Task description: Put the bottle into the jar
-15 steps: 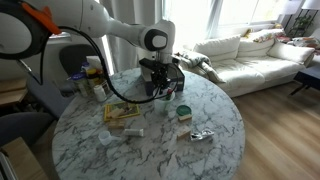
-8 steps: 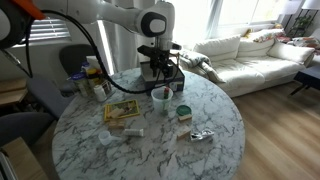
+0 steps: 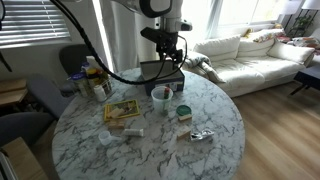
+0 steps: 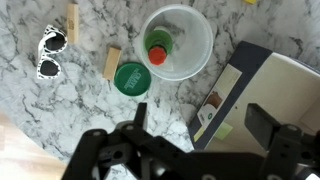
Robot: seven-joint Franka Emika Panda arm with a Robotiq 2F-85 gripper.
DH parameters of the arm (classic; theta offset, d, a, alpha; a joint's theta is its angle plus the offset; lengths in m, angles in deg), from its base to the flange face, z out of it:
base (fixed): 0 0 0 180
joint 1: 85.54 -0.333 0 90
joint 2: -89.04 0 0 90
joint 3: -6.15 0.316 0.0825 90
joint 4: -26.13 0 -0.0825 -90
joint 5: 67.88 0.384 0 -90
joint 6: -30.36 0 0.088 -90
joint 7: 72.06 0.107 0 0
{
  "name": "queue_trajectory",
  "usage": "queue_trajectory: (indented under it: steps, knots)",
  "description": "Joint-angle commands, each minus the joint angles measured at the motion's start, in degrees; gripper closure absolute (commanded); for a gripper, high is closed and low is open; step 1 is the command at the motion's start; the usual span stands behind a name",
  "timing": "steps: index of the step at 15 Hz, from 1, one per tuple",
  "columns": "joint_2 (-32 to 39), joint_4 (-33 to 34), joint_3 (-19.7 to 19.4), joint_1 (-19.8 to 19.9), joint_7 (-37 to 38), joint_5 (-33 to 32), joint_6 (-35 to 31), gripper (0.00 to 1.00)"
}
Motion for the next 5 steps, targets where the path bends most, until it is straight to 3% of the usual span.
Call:
queue_trajectory:
  steps: [1,5]
  knots:
    - [-0.2,-0.1,0.0,0.2,-0.2,0.3,-0.1,0.0]
    - [-0.1,-0.1,0.0,-0.1,-0.2,0.3,-0.1,0.0]
